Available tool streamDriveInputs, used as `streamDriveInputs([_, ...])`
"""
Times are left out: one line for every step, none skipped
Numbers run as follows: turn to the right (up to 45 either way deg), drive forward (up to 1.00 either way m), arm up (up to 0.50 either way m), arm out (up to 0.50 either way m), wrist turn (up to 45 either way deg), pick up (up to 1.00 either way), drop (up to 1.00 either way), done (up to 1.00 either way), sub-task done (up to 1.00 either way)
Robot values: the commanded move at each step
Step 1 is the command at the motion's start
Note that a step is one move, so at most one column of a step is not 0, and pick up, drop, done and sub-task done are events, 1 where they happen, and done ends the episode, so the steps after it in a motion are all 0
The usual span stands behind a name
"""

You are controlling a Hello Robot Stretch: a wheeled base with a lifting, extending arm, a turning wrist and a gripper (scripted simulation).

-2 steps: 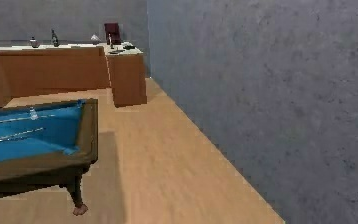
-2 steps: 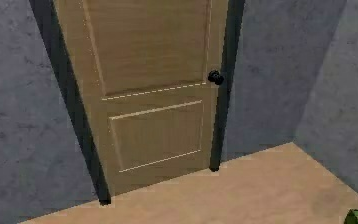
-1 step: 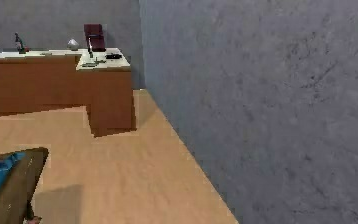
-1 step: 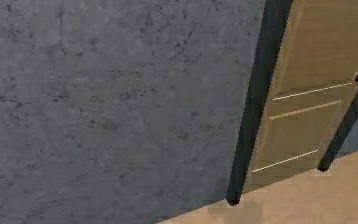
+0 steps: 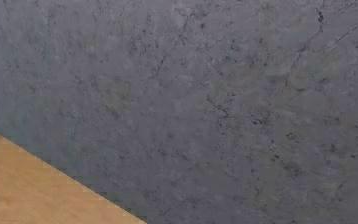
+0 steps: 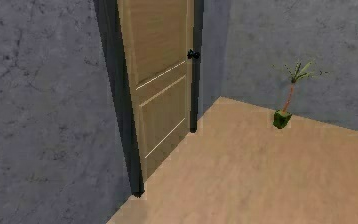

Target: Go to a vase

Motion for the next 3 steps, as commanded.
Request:
streamDriveInputs([0.0, 0.05, 0.00, 0.00, 0.0, 0.00, 0.00, 0.00, 0.00])
streamDriveInputs([-45.0, 0.00, 0.00, 0.00, 0.0, 0.00, 0.00, 0.00, 0.00])
streamDriveInputs([-9.0, 0.00, 0.00, 0.00, 0.0, 0.00, 0.00, 0.00, 0.00])
